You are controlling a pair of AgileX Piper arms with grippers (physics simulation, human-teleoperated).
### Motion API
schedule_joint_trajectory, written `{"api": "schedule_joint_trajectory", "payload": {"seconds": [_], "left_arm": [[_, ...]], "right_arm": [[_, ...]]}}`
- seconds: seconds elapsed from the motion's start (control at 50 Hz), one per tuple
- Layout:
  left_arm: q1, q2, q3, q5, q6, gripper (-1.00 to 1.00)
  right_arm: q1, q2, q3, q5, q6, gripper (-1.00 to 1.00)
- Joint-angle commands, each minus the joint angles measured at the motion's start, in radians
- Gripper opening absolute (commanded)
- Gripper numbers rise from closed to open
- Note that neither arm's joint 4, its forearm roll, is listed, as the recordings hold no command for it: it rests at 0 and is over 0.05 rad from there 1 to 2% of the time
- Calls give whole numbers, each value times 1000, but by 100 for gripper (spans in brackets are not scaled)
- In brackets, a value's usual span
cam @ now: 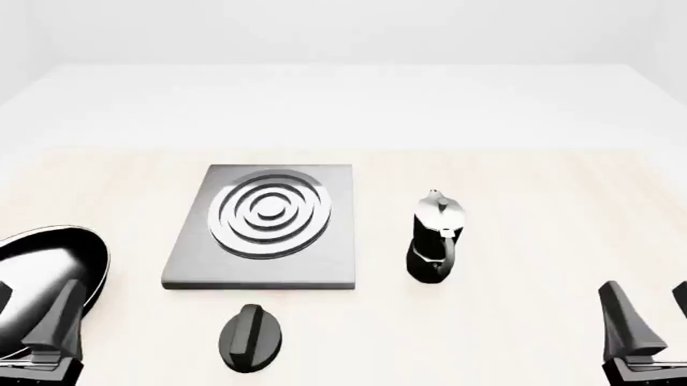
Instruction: Turn on the stove and put the moka pot on it.
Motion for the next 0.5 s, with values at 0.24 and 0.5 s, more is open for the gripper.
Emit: {"api": "schedule_joint_trajectory", "payload": {"seconds": [0.24,0.5], "left_arm": [[13,335,-149,-44,116,100],[-47,531,-377,140,62,100]], "right_arm": [[1,13,-1,-3,6,100],[-7,13,-2,2,4,100]]}}
